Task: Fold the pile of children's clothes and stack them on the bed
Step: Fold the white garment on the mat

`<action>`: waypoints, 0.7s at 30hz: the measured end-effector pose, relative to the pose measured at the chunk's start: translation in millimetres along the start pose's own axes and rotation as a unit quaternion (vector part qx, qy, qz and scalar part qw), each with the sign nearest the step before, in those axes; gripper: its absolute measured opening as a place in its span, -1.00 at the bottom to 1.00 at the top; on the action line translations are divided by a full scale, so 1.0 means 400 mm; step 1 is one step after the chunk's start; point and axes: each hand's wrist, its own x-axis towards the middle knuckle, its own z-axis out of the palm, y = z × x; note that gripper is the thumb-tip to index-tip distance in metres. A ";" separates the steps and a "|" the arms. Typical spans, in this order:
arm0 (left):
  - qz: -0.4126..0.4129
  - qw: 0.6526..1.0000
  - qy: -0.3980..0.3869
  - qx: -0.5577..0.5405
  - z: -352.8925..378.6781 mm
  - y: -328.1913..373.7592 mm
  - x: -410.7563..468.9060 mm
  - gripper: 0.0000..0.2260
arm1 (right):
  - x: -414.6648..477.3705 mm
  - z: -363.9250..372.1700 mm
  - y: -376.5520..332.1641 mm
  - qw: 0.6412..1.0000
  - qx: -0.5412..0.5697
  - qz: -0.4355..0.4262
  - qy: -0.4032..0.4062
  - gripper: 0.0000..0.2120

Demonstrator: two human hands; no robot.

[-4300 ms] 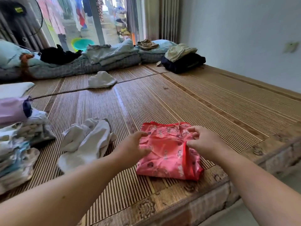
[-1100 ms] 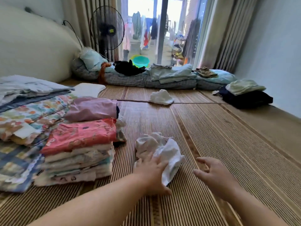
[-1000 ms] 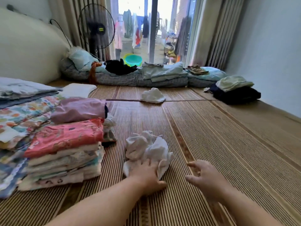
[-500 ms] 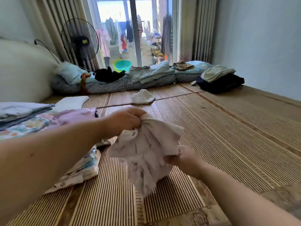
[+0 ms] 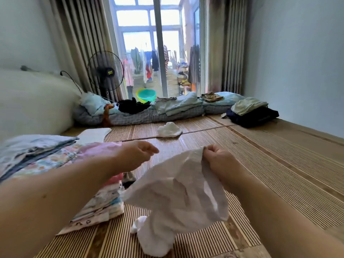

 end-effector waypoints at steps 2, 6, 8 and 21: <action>0.045 0.998 -0.035 -0.027 0.036 0.082 -0.025 -0.82 | 0.001 0.017 -0.054 0.996 -0.088 -0.033 -0.008 -0.87; 0.088 0.996 -0.030 -0.003 0.094 0.186 -0.032 -0.59 | 0.002 0.025 -0.163 0.981 -0.162 -0.107 -0.009 -0.84; 0.093 0.995 0.029 0.011 0.081 0.207 -0.023 -0.73 | 0.004 0.002 -0.202 0.979 -0.159 -0.127 -0.014 -0.84; 0.031 0.925 0.217 0.309 -0.255 0.319 -0.011 -0.75 | -0.014 -0.192 -0.394 0.925 -0.363 -0.109 0.035 -0.85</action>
